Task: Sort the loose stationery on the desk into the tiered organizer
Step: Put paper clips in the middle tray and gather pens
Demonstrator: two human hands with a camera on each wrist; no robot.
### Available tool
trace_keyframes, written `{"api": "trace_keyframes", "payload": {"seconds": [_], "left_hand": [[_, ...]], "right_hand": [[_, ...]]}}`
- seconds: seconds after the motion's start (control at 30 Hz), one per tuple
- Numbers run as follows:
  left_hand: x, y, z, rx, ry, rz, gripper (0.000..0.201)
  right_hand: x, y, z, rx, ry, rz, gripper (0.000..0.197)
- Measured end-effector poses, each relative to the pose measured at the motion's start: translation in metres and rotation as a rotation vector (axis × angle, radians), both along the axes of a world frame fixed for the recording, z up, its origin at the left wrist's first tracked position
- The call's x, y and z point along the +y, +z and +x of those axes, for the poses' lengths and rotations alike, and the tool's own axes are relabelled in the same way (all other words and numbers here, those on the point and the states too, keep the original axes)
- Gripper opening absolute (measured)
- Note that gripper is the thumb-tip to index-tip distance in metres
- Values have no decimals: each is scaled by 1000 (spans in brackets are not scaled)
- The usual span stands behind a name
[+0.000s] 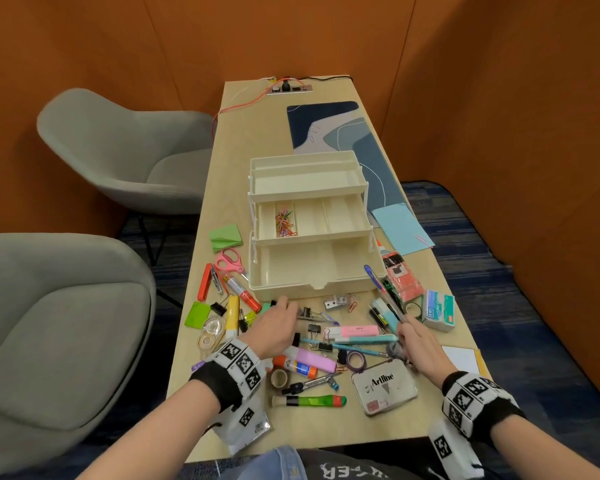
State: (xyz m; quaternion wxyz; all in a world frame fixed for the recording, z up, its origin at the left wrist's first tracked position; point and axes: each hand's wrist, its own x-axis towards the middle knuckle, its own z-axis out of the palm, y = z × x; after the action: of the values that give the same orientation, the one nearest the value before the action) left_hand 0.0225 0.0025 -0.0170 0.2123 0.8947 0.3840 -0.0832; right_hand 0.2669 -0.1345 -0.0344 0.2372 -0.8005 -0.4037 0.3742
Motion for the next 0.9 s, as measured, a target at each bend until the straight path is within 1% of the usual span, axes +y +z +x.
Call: {"api": "trace_keyframes", "payload": {"seconds": [0.03, 0.1, 0.17, 0.23, 0.27, 0.33, 0.4, 0.43, 0.5, 0.57, 0.63, 0.67, 0.8, 0.9], "left_hand": [[-1, 1, -5, -15, 41, 6, 17], [-5, 1, -12, -53, 119, 41, 15], [-15, 1, -10, -106, 145, 113, 15], [-27, 1, 3, -164, 79, 158, 16], [-32, -2, 13, -173, 20, 158, 19], [-39, -10, 38, -180, -99, 114, 21], [-42, -18, 62, -189, -157, 64, 23], [-42, -20, 72, -190, -170, 47, 23], [-42, -25, 90, -167, -204, 28, 22], [-41, -28, 102, -102, -260, 47, 25], [-40, -31, 109, -52, -300, 62, 29], [-40, -31, 112, -32, -315, 71, 30], [-37, -33, 117, 31, -354, 83, 28], [-34, -34, 118, 76, -401, 90, 24]], "right_hand": [[-1, 1, 2, -22, 26, -17, 35], [-2, 4, 5, -92, 83, -47, 40], [-4, 10, 4, -143, 110, -72, 34], [-5, 16, 3, -185, 143, -86, 20], [-5, 18, 2, -193, 163, -90, 17], [-5, 23, -1, -186, 185, -67, 21], [-3, 24, -1, -96, 77, -13, 28], [-2, 24, 0, -49, 5, 0, 28], [-2, 22, 4, -16, -56, -15, 26], [-3, 21, 8, -22, -30, -41, 24], [-4, 23, 12, -67, 36, -73, 21], [-3, 24, 15, -84, 51, -74, 21], [0, 28, 24, -31, -16, -13, 25], [2, 26, 27, -18, 2, -15, 25]]}}
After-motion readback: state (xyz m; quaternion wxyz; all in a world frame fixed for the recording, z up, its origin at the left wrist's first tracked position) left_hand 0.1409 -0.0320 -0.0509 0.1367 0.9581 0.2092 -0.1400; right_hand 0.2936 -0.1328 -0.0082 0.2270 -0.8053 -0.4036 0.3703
